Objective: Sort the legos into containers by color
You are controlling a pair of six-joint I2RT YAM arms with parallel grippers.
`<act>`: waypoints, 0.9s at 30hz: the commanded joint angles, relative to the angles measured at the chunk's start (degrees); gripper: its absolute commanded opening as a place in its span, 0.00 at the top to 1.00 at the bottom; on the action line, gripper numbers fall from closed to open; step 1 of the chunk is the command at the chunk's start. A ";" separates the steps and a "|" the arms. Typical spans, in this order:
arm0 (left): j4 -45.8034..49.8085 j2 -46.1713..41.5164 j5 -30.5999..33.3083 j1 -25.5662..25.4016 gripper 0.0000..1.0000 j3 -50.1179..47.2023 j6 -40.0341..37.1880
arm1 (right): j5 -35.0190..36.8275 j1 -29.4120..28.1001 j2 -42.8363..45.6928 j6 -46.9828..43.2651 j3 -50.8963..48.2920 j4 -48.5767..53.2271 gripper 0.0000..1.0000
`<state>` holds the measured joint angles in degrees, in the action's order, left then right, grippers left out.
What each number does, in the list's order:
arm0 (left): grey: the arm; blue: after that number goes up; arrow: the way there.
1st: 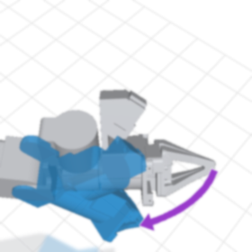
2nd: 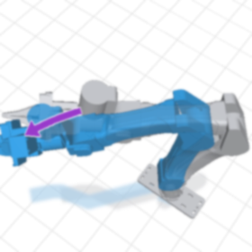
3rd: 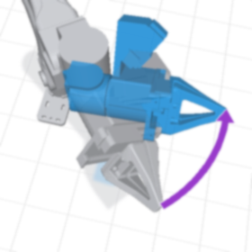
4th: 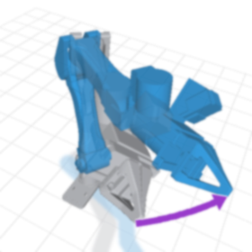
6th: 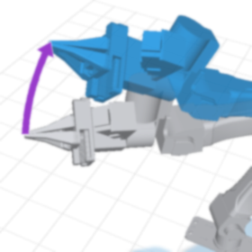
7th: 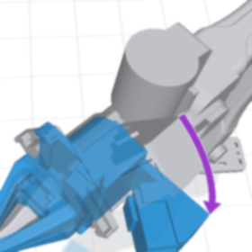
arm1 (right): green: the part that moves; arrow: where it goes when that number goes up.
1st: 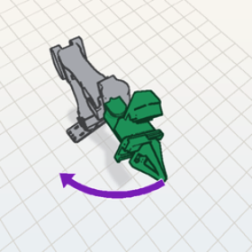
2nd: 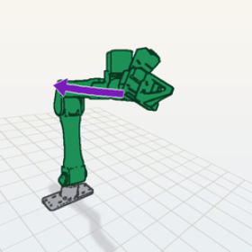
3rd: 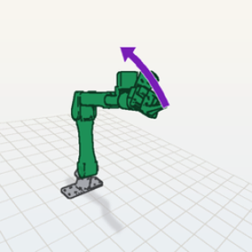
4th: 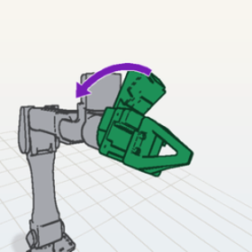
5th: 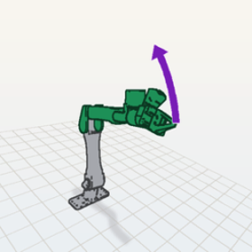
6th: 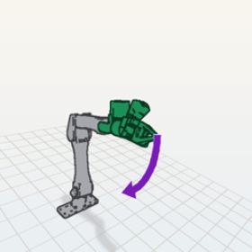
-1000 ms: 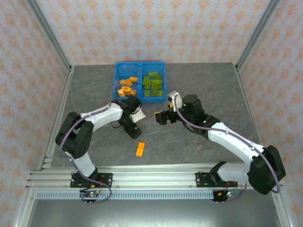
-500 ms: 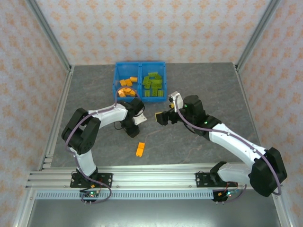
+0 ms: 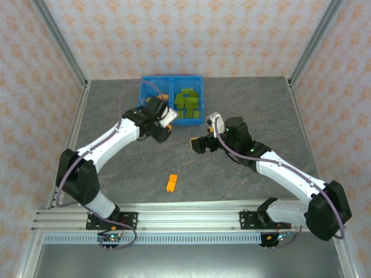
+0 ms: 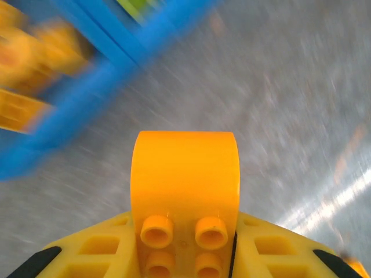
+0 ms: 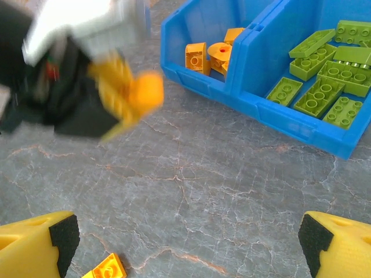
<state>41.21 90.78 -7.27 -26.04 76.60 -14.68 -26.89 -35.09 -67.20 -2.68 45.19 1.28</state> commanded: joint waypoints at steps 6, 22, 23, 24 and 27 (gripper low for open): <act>-3.13 19.75 13.60 5.67 0.68 23.85 7.98 | 1.25 -0.24 3.94 0.56 0.93 1.28 0.02; 4.79 49.12 7.74 12.65 0.62 56.31 18.84 | 2.72 -0.25 9.55 2.80 -0.54 2.01 0.01; 4.55 49.14 7.33 12.77 0.60 56.05 19.27 | 2.64 -0.24 9.48 2.91 -0.41 2.06 0.01; 4.07 48.91 6.82 12.77 0.58 55.58 19.55 | 2.62 -0.26 9.42 3.02 -0.37 2.04 0.01; 2.42 47.05 5.48 12.77 0.49 53.59 19.77 | 2.64 -0.24 9.37 2.93 -0.28 2.02 0.02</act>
<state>43.29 140.03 0.16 -13.34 130.67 3.42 -24.82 -35.09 -58.00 -0.49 45.19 3.51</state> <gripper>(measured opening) 0.489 0.985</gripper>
